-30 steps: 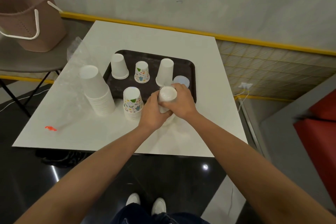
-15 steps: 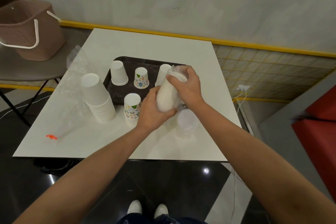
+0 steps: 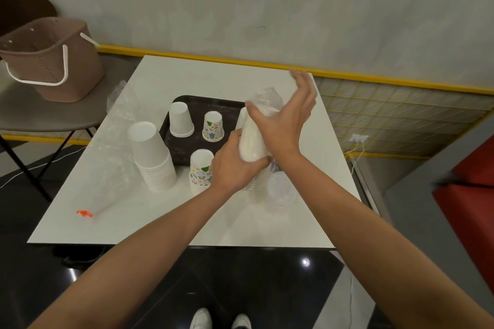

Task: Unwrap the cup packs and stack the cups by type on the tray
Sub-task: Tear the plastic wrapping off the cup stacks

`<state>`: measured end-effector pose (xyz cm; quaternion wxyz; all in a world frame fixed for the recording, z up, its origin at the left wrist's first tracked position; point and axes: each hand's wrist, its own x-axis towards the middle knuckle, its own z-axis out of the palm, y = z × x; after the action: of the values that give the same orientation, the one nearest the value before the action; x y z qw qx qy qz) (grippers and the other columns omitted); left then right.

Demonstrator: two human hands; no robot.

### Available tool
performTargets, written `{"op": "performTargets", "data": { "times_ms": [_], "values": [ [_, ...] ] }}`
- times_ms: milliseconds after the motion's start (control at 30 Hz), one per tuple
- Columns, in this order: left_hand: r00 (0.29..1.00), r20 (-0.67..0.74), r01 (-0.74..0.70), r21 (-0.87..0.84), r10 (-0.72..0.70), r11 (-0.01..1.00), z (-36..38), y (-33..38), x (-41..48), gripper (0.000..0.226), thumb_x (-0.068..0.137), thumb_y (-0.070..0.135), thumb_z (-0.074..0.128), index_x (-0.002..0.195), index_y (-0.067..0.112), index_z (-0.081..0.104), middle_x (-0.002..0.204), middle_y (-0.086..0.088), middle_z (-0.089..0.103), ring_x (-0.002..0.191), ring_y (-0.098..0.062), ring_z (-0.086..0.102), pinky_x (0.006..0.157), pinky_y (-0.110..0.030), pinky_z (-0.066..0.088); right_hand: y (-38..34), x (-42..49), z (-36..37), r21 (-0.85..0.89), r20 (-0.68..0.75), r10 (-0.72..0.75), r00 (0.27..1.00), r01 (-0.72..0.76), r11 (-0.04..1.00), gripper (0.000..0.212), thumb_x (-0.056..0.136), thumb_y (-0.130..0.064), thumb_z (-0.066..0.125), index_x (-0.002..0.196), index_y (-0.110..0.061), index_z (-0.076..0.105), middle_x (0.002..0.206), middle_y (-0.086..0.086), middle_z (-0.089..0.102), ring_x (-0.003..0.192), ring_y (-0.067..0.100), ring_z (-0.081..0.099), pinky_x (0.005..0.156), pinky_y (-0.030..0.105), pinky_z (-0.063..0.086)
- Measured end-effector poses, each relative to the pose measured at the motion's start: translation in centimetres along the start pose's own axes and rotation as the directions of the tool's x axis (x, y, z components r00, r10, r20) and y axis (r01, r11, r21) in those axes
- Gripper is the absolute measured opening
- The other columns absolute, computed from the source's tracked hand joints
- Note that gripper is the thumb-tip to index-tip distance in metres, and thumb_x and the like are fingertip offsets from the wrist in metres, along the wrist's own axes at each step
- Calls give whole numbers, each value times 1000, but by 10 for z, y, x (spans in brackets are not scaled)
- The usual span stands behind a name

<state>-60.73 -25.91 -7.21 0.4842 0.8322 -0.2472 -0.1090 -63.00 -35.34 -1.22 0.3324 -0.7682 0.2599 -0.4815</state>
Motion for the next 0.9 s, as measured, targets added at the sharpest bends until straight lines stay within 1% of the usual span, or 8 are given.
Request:
{"op": "performTargets", "data": {
  "times_ms": [100,200,367,533,667,767,833,900],
  "values": [
    [1000,-3,-13,-13,13,1000,-3,2,2,73,65,47,77,126,27,43,113,8,61,103,-16,58,81,-31,45,-3,6,-5,214,217,476,852,-517,829,113,63,-35,85,146,-20,10,147,5,26,127,18,37,98,25,32],
    [1000,10,-14,5,14,1000,-4,4,3,71,66,46,77,126,26,44,109,9,61,102,-16,58,79,-29,43,4,8,-8,163,428,598,677,-709,686,107,70,-36,80,147,-22,7,137,6,44,104,18,51,86,30,42],
    [1000,27,-15,27,14,1000,-5,6,6,72,64,50,76,125,28,45,103,11,63,100,-16,60,77,-28,41,14,-5,1,114,380,481,790,-556,823,100,65,-27,84,144,-24,22,138,0,42,118,19,50,101,39,45],
    [1000,16,3,61,-4,998,-8,6,14,61,70,38,72,124,24,46,106,3,65,103,-24,60,75,-29,40,17,-18,8,56,386,210,898,-250,967,112,65,-14,83,148,-22,8,156,4,9,143,18,15,116,33,23],
    [1000,-2,28,69,-28,997,-11,6,17,67,67,51,74,123,26,46,105,6,63,102,-20,59,76,-30,39,15,-14,8,166,190,379,906,-411,897,118,59,-35,87,147,-29,8,153,1,8,141,21,19,111,37,31],
    [999,-21,36,59,-34,998,-11,7,17,64,65,52,75,116,24,49,103,8,62,101,-19,58,77,-30,40,17,-8,8,239,141,720,679,-729,641,116,54,-56,82,145,-25,18,145,4,26,133,27,34,105,49,40],
    [999,-28,31,63,-30,997,-11,7,18,66,64,53,75,117,23,48,104,8,62,100,-18,58,76,-29,40,20,-9,6,207,326,801,502,-865,458,116,48,-68,76,141,-19,28,134,5,45,118,27,51,98,48,47],
    [999,-28,31,58,-30,998,-10,8,18,67,63,53,76,117,23,48,104,8,62,100,-18,59,77,-30,41,20,-11,5,144,512,752,415,-905,400,92,59,-68,71,129,-14,46,118,5,60,104,23,60,95,43,49]
  ]
}}
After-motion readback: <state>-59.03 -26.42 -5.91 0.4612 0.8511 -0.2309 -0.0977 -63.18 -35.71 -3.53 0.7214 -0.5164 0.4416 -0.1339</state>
